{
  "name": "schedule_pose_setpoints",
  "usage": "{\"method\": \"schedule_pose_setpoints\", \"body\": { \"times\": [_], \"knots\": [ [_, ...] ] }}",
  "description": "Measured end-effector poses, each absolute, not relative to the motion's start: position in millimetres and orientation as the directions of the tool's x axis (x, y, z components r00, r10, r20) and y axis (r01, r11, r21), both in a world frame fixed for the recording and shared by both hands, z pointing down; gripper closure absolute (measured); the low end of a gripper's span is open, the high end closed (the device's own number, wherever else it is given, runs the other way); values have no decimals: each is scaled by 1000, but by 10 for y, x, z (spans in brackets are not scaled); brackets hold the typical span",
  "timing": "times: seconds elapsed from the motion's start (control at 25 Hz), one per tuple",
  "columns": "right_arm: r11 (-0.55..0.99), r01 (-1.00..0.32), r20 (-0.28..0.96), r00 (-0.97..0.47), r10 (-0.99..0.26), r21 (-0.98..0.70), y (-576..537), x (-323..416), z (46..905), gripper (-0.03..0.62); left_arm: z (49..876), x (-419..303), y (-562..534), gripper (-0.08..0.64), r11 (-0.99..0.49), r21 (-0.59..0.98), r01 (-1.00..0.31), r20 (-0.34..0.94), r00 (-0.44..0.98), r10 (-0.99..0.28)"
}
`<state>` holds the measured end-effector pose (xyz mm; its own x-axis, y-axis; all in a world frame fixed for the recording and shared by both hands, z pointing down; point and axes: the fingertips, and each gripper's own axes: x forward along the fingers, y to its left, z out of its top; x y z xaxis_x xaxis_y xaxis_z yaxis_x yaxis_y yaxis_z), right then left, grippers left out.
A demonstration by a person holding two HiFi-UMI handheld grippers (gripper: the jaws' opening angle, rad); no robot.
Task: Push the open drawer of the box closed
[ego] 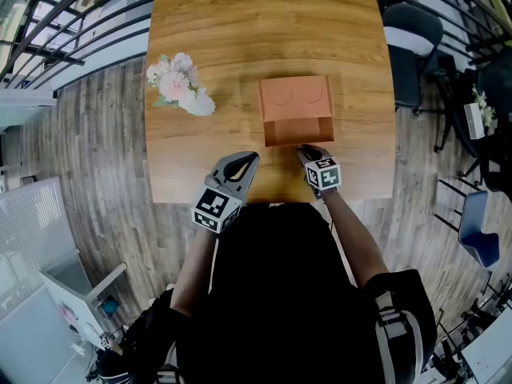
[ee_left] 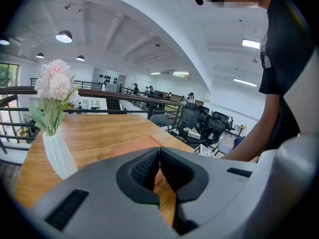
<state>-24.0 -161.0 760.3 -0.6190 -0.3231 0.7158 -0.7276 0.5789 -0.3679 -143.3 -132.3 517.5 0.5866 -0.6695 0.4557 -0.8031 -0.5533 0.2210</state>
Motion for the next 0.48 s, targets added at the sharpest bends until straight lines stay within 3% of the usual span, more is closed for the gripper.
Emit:
{"method": "schedule_pose_setpoints", "body": {
  "times": [0.48],
  "knots": [
    [565,-744,715,-606,-348,-356,-1787,-308,7617,511,5222,-1465,-1395,537,-540,229,-810,455,580,-676]
  ]
}}
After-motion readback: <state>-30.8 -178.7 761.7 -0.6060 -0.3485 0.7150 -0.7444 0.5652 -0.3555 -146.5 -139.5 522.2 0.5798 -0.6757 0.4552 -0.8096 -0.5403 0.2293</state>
